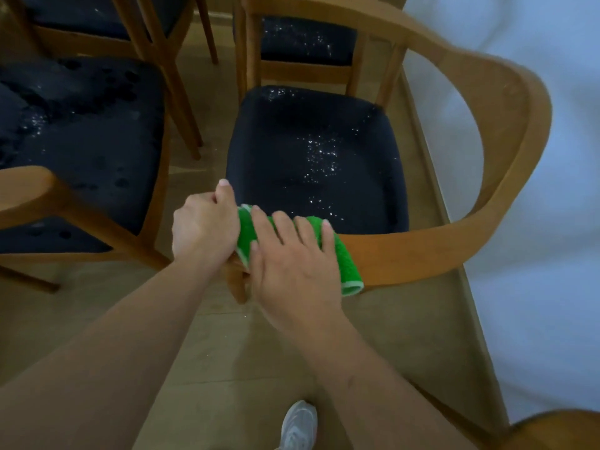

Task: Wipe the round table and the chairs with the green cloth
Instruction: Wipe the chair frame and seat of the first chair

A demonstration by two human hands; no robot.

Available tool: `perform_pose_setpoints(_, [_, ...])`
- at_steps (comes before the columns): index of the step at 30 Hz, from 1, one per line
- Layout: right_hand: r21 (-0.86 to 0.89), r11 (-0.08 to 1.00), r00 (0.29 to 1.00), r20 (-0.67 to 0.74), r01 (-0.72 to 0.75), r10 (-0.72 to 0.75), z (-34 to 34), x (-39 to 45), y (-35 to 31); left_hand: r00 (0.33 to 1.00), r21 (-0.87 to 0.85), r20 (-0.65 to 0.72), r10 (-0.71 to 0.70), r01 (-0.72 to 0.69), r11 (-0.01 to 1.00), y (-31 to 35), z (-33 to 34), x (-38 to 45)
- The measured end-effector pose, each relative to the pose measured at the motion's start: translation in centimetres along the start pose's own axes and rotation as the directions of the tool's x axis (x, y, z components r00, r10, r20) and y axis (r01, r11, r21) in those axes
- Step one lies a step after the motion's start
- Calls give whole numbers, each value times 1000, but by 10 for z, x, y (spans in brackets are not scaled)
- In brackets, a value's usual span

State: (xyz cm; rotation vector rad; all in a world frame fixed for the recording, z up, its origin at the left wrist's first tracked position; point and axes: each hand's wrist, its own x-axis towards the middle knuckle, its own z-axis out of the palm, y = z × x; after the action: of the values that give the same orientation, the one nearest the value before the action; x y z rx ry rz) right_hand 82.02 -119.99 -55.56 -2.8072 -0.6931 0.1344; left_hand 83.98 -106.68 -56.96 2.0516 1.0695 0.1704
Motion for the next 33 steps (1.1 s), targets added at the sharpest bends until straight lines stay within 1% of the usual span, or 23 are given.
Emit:
perform_pose_setpoints(1, [-16, 999, 1000, 9, -28, 28, -7, -3, 23, 1000, 0, -10, 9, -9, 1000, 0, 1, -1])
perform_pose_setpoints(2, [-34, 995, 996, 9, -92, 93, -13, -6, 49, 1000, -12, -12, 8, -9, 1000, 0, 1, -2])
perform_pose_setpoints(5, [-76, 937, 939, 17, -340, 342, -31, -13, 111, 1000, -43, -12, -2, 1, 999, 1, 4, -4])
perform_pose_setpoints(6, [-88, 916, 919, 18, -392, 395, -34, -13, 118, 1000, -48, -12, -7, 6, 999, 1, 4, -3])
perform_pose_setpoints(8, [-104, 899, 903, 27, -425, 429, -30, -12, 106, 1000, -53, -5, -15, 15, 999, 1, 4, -4])
perform_pose_setpoints(9, [-109, 908, 911, 34, -405, 411, -24, -12, 88, 1000, -49, 8, -11, 12, 999, 0, 4, -4])
perform_pose_setpoints(11, [-109, 944, 947, 35, -313, 318, -11, -12, 37, 999, -35, 42, 1, 0, 999, -1, 3, -3])
perform_pose_setpoints(13, [-104, 969, 974, -31, -224, 222, 6, -14, -15, 997, -3, 73, 5, -5, 1000, -2, 1, 0])
perform_pose_setpoints(15, [-52, 982, 980, -86, -182, 178, 13, -12, -46, 995, -2, 102, 3, -3, 1000, -3, 0, 4])
perform_pose_setpoints(17, [-29, 996, 996, -51, -79, 78, 12, -10, -39, 992, -15, 123, 7, -6, 1000, -3, -1, 7])
perform_pose_setpoints(19, [-46, 998, 999, -16, 44, -45, 7, -16, -2, 992, -23, 125, 15, -12, 1000, -4, -1, 6])
perform_pose_setpoints(20, [-42, 998, 999, -19, 44, -45, 3, -19, 23, 992, -18, 121, 21, -19, 1000, -4, 0, 6])
perform_pose_setpoints(21, [-48, 999, 999, -33, 0, -1, -3, -22, 51, 993, -7, 117, 23, -22, 1000, -5, 0, 5])
perform_pose_setpoints(24, [-82, 978, 981, -65, -190, 185, -21, -27, 127, 993, 10, 107, 44, -45, 999, -5, 2, 3])
perform_pose_setpoints(26, [-79, 952, 954, -72, -296, 291, -30, -27, 145, 991, 19, 103, 83, -85, 996, -4, 2, 1])
perform_pose_setpoints(28, [-83, 911, 914, -78, -404, 398, -28, -24, 128, 989, 30, 100, 105, -109, 994, -4, 2, 0])
perform_pose_setpoints(29, [-109, 897, 904, -72, -428, 422, -24, -24, 109, 989, 34, 102, 106, -110, 993, -4, 1, 0])
perform_pose_setpoints(30, [-129, 901, 910, -66, -414, 409, -18, -23, 83, 989, 37, 105, 103, -108, 993, -3, 1, 0])
perform_pose_setpoints(31, [-123, 921, 929, -55, -370, 366, -10, -23, 54, 989, 45, 106, 101, -106, 993, -3, 1, 0])
perform_pose_setpoints(33, [-74, 966, 968, -42, -250, 247, 9, -22, -7, 990, 70, 104, 91, -99, 993, -2, 0, 2])
